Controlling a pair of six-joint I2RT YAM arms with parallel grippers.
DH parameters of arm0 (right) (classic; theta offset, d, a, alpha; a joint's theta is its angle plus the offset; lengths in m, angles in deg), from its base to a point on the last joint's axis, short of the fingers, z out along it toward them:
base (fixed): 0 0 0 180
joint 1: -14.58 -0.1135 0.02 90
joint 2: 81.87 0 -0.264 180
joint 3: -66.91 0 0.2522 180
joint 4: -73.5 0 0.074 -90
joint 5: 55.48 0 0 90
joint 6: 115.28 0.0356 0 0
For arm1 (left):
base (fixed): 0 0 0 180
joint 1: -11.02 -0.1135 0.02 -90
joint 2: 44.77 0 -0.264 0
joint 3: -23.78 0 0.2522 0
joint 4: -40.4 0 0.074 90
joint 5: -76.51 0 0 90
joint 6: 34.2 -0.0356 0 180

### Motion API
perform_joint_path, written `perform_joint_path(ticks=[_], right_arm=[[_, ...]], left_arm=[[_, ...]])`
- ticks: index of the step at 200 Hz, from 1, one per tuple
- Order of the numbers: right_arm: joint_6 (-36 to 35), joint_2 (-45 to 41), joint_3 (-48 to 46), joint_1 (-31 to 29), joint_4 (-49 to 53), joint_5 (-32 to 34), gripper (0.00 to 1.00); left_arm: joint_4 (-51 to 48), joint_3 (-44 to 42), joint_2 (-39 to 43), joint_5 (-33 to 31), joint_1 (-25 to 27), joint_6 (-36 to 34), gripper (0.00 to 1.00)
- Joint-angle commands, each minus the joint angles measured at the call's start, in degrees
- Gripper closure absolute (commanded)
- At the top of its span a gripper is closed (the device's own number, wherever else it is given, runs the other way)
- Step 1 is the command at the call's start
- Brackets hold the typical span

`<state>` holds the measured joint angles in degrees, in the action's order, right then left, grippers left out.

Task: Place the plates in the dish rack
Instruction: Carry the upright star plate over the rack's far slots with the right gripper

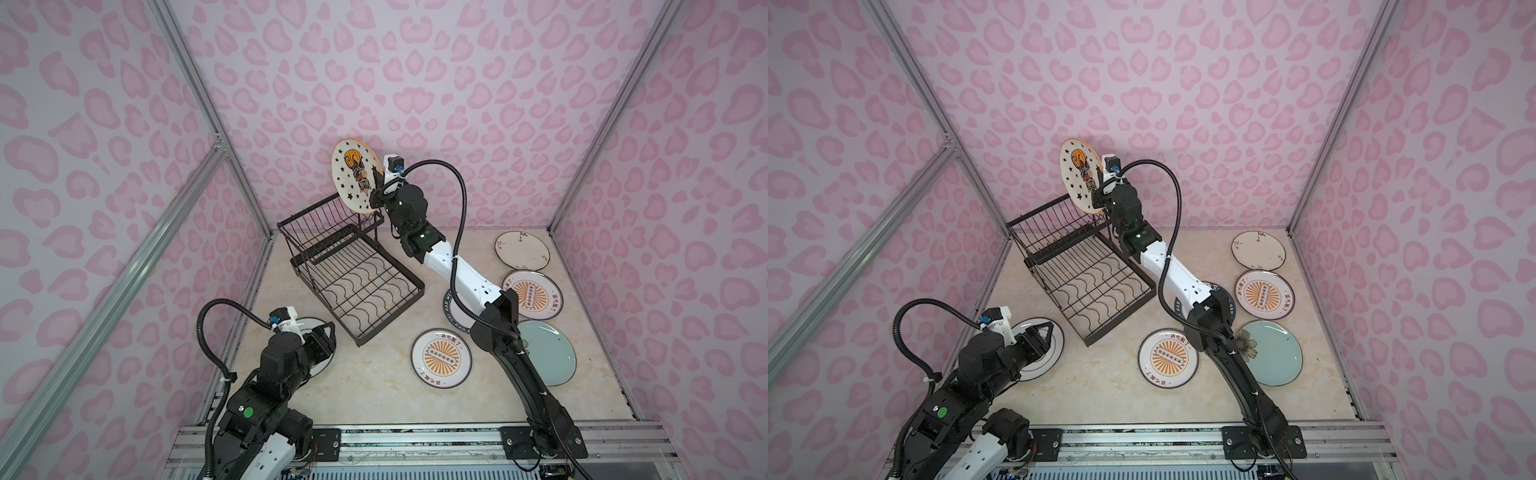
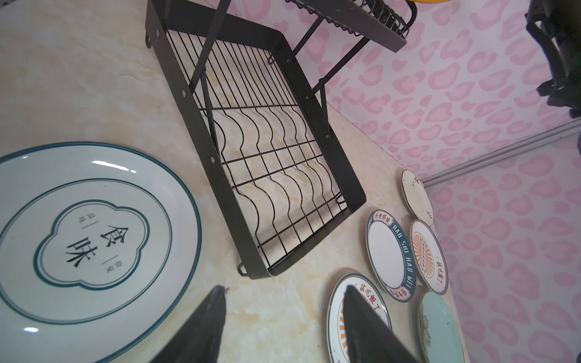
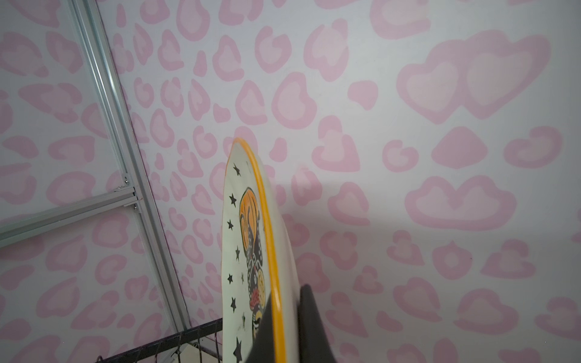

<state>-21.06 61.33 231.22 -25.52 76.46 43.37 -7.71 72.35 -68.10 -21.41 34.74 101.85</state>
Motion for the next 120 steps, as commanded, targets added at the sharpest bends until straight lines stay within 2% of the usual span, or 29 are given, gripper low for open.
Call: perform_joint_path(ticks=[1,42,120], right_arm=[[-3.6,0.4,0.7,-0.3,-9.7,0.8,1.00],[-7.7,0.7,0.3,-1.3,-11.5,3.0,1.00],[-11.1,1.7,0.5,-1.5,-13.3,4.3,1.00]], left_arm=[[0.2,-0.3,0.2,-0.6,0.0,0.2,0.38],[-1.1,0.5,0.2,-2.2,0.0,-0.7,0.38],[-3.0,1.5,0.6,-3.9,0.0,-1.7,0.38]])
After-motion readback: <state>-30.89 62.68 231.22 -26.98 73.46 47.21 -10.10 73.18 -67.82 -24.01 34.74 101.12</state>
